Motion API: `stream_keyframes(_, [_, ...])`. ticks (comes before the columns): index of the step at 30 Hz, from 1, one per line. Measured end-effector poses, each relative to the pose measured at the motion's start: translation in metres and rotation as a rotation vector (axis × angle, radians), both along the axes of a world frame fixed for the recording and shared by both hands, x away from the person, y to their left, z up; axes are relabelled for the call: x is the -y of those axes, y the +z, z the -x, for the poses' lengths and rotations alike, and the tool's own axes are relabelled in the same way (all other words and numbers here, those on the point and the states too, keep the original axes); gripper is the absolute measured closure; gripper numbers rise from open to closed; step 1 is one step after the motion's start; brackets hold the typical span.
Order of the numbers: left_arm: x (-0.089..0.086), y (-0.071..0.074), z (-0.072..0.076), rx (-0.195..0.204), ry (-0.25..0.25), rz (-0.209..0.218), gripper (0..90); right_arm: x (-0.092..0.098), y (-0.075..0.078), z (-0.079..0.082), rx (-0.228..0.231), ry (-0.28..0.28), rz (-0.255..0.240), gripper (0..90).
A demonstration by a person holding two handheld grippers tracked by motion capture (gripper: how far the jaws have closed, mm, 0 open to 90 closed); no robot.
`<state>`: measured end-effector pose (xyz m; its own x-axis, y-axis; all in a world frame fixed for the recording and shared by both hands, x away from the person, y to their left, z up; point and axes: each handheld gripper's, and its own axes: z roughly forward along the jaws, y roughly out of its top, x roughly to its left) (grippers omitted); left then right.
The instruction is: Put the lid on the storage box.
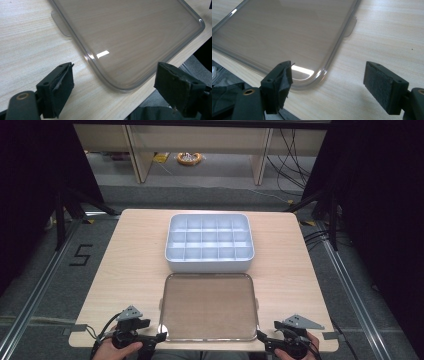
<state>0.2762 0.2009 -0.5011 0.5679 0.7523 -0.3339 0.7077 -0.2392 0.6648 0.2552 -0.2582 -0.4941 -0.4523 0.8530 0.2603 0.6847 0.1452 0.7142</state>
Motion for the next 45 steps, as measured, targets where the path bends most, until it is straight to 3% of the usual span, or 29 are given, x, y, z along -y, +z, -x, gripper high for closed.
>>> stream_keyframes(1, [0.000, 0.000, 0.000, 0.000, 0.000, 0.000, 15.0, 0.000, 0.000, 0.000, 0.000, 0.000, 0.000, 24.2])
stream_keyframes(2, [0.002, 0.000, 0.000, 0.002, 0.019, 0.019, 15.1, -0.001, 0.002, 0.003, -0.041, -0.033, 0.000, 24.2])
stream_keyframes(3, [0.002, -0.001, 0.000, 0.003, 0.014, 0.019, 15.1, 0.000, 0.002, 0.002, -0.019, -0.026, 0.005, 24.3])
stream_keyframes(5, [0.002, 0.000, 0.001, -0.013, 0.019, 0.018, 15.1, 0.000, 0.001, 0.002, -0.026, -0.020, -0.003, 25.2])
stream_keyframes(8, [0.002, -0.001, 0.000, 0.003, 0.013, 0.025, 15.1, -0.001, 0.001, 0.001, -0.029, -0.021, -0.018, 25.0])
stream_keyframes(9, [0.002, -0.001, 0.000, 0.003, 0.010, 0.026, 15.1, 0.002, 0.000, -0.001, -0.005, -0.001, -0.001, 24.9])
stream_keyframes(11, [0.003, -0.001, 0.000, -0.001, 0.011, 0.029, 15.1, 0.001, -0.001, -0.002, -0.004, -0.003, 0.001, 24.0])
stream_keyframes(12, [0.002, -0.002, 0.000, -0.006, 0.010, 0.035, 15.1, -0.002, 0.000, 0.000, -0.048, -0.022, -0.053, 22.8])
stream_keyframes(13, [0.004, -0.003, -0.001, -0.018, 0.012, 0.055, 15.1, 0.001, -0.002, -0.003, -0.016, -0.002, -0.045, 22.2])
stream_keyframes(16, [0.004, -0.003, -0.001, -0.019, 0.008, 0.046, 15.1, -0.002, -0.002, -0.004, -0.045, 0.002, -0.117, 20.6])
stream_keyframes(17, [0.006, -0.003, -0.001, -0.025, 0.020, 0.050, 15.1, -0.002, -0.003, -0.007, -0.032, 0.015, -0.106, 20.6])
stream_keyframes(18, [0.007, -0.003, -0.001, -0.034, 0.010, 0.054, 15.1, -0.005, -0.002, -0.005, -0.066, -0.008, -0.113, 20.6])
stream_keyframes(19, [0.007, -0.004, -0.002, -0.029, -0.004, 0.068, 15.1, -0.005, -0.004, -0.008, -0.035, 0.021, -0.103, 20.7])
stream_keyframes(23, [0.010, -0.005, -0.004, -0.040, -0.010, 0.083, 16.8, -0.007, -0.005, -0.012, -0.050, 0.026, -0.107, 22.8])
stream_keyframes(26, [0.013, -0.007, -0.008, -0.047, 0.001, 0.078, 21.7, -0.008, -0.006, -0.017, -0.063, 0.029, -0.132, 24.6])
stream_keyframes(27, [0.014, -0.007, -0.009, -0.055, 0.002, 0.078, 25.7, -0.011, -0.006, -0.018, -0.099, -0.004, -0.137, 26.0])
stream_keyframes(29, [0.014, -0.008, -0.011, -0.065, 0.016, 0.085, 27.0, -0.009, -0.007, -0.020, -0.079, 0.008, -0.128, 26.4])
stream_keyframes(31, [0.012, -0.007, -0.013, -0.058, 0.032, 0.087, 30.4, -0.011, -0.007, -0.022, -0.094, -0.010, -0.152, 28.6])
stream_keyframes(32, [0.011, -0.007, -0.015, -0.056, 0.035, 0.088, 30.4, -0.009, -0.007, -0.025, -0.066, 0.006, -0.132, 29.9])
stream_keyframes(34, [0.009, -0.008, -0.020, -0.060, 0.042, 0.100, 33.6, -0.009, -0.006, -0.027, -0.066, -0.023, -0.136, 33.9])
stream_keyframes(35, [0.005, -0.010, -0.025, -0.067, 0.029, 0.070, 36.2, -0.008, -0.006, -0.031, -0.058, -0.015, -0.123, 34.5])
stream_keyframes(36, [0.005, -0.010, -0.026, -0.073, 0.024, 0.065, 37.3, -0.011, -0.006, -0.031, -0.091, -0.048, -0.156, 35.4])
stream_keyframes(37, [0.005, -0.010, -0.026, -0.073, 0.024, 0.065, 39.0, -0.011, -0.006, -0.031, -0.091, -0.048, -0.156, 35.4])
stream_keyframes(38, [0.005, -0.012, -0.027, -0.081, 0.032, 0.069, 39.0, -0.008, -0.008, -0.034, -0.058, -0.030, -0.124, 36.2])
stream_keyframes(40, [0.005, -0.012, -0.029, -0.086, 0.024, 0.072, 39.8, -0.011, -0.010, -0.038, -0.086, -0.050, -0.145, 37.0])
stream_keyframes(41, [0.005, -0.012, -0.029, -0.081, 0.024, 0.066, 40.7, -0.011, -0.010, -0.040, -0.078, -0.045, -0.133, 37.5])
stream_keyframes(42, [0.004, -0.012, -0.030, -0.084, 0.023, 0.066, 41.4, -0.014, -0.011, -0.040, -0.097, -0.063, -0.158, 37.7])
stream_keyframes(43, [0.005, -0.012, -0.030, -0.085, 0.033, 0.071, 41.6, -0.012, -0.011, -0.042, -0.083, -0.035, -0.125, 37.8])
stream_keyframes(45, [0.003, -0.012, -0.030, -0.090, 0.032, 0.075, 43.2, -0.016, -0.015, -0.046, -0.099, -0.042, -0.141, 38.4])
